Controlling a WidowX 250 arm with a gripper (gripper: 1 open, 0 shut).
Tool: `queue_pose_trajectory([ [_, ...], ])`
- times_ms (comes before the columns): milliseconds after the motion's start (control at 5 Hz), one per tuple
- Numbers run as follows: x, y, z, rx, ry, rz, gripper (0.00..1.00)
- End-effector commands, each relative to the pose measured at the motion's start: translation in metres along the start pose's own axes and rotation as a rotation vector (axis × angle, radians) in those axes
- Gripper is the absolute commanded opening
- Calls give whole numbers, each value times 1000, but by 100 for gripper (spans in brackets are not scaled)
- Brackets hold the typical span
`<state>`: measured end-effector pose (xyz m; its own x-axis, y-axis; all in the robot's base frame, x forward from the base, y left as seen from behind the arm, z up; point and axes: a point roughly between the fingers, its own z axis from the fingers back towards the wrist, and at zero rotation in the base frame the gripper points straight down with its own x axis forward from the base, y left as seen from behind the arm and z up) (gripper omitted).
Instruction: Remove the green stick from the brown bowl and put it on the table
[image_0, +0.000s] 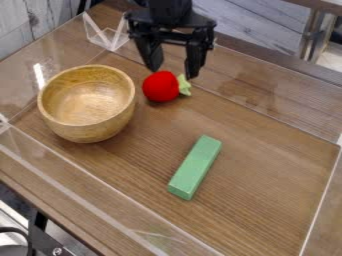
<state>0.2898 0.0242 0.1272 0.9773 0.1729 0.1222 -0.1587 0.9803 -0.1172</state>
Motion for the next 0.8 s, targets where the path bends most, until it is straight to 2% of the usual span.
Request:
queue_pose_trajectory([
  [0, 10, -6, 15, -14, -34, -88, 100],
  [600, 11, -12, 27, -51, 8, -259, 100],
])
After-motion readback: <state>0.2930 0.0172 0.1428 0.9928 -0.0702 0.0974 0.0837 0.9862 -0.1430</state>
